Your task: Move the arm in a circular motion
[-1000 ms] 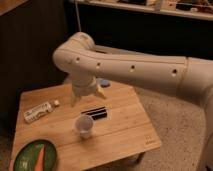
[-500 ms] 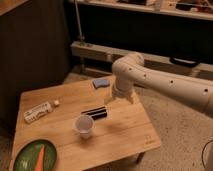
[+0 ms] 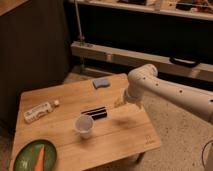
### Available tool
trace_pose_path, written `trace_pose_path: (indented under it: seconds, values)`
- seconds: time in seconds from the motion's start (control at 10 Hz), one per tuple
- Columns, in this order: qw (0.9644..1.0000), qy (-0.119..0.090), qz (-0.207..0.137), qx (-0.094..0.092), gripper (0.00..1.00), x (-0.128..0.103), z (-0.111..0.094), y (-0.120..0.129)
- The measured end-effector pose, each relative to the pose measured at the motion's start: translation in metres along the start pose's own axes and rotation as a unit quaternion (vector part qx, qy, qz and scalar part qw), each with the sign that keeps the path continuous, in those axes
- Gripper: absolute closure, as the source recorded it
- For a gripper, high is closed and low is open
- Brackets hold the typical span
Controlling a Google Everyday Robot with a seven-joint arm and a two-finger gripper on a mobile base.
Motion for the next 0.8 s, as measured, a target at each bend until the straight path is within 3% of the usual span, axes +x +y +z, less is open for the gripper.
trace_pose_path:
  seconds: [0.2,0.6,0.8]
  values:
    - [0.9999,0.0,-0.009,0.012,0.2,0.024,-0.02,0.023]
    - [0.9993,0.011,-0.021,0.031,0.2,0.113,-0.067,0.088]
    - [0.9983,0.01,-0.042,0.04,0.2,0.145,-0.091,0.122]
